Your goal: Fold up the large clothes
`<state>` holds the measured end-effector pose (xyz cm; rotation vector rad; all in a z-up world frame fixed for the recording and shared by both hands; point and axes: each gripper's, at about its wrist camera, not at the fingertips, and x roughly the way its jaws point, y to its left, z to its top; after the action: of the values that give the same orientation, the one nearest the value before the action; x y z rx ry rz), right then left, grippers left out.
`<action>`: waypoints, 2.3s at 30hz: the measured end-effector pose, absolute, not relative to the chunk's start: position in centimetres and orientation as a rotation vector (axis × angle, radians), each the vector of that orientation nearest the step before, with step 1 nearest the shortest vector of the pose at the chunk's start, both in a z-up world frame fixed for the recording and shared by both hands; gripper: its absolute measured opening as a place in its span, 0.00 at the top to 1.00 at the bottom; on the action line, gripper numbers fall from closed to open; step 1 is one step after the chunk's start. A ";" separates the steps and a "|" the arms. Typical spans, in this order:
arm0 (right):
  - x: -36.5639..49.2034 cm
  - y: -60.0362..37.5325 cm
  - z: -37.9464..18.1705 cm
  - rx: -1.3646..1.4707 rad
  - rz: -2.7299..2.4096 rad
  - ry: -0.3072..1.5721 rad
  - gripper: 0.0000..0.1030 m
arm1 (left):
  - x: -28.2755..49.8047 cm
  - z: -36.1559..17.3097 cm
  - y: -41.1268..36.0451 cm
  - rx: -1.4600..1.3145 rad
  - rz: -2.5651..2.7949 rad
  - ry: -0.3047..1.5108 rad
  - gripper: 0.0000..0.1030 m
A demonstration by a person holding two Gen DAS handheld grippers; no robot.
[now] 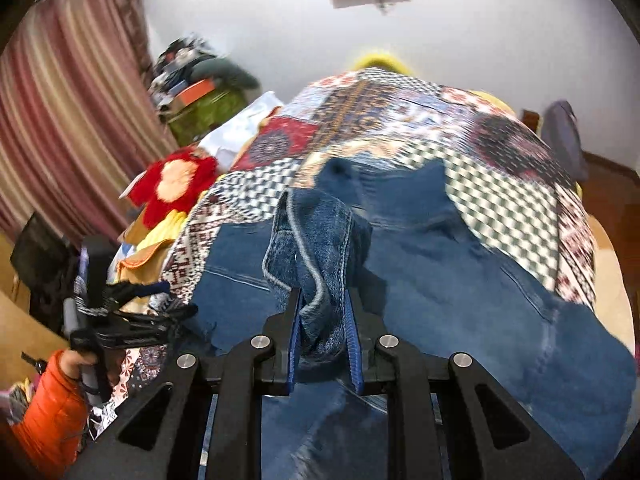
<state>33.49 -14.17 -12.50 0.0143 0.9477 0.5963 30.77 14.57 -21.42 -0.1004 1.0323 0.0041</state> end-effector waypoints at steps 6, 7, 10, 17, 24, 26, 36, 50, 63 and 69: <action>33.4 -18.9 -14.1 0.079 0.535 0.977 0.92 | 35.2 -21.3 6.8 -0.095 -0.152 1.057 0.12; 33.4 -19.4 -14.5 0.080 0.523 0.985 0.92 | 36.0 -22.1 5.4 -0.098 -0.173 1.088 0.12; 33.2 -21.5 -16.1 0.066 0.480 1.021 0.92 | 36.8 -24.5 2.5 -0.080 -0.217 1.153 0.12; 32.5 -25.4 -19.3 -0.001 0.398 1.080 0.92 | 36.6 -26.6 -2.2 0.164 -0.165 1.154 0.08; 31.7 -29.0 -18.5 -0.059 0.278 1.045 0.91 | 37.1 -22.3 -3.4 0.089 -0.259 1.119 0.08; 32.0 -29.5 -18.7 -0.098 0.238 1.077 0.91 | 37.2 -21.3 -5.2 0.099 -0.312 1.100 0.08; 32.1 -30.8 -24.0 -0.408 -0.010 1.172 0.91 | 38.7 -26.8 -12.0 0.162 -0.389 1.212 0.06; 29.5 -38.3 -22.9 -0.331 -0.103 1.189 0.91 | 36.1 -21.2 -12.7 0.172 -0.437 1.053 0.05; 26.4 -45.9 -19.8 0.117 -0.051 1.182 0.91 | 42.1 -22.7 -8.6 0.116 -0.284 1.114 0.04; 26.8 -50.5 -22.2 0.346 -0.032 1.228 0.88 | 42.2 -26.5 -8.9 0.092 -0.270 1.144 0.01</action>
<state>26.76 -50.51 -22.19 0.3461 1.2280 -0.0324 42.16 -8.93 -26.52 0.0915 1.1443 -0.2702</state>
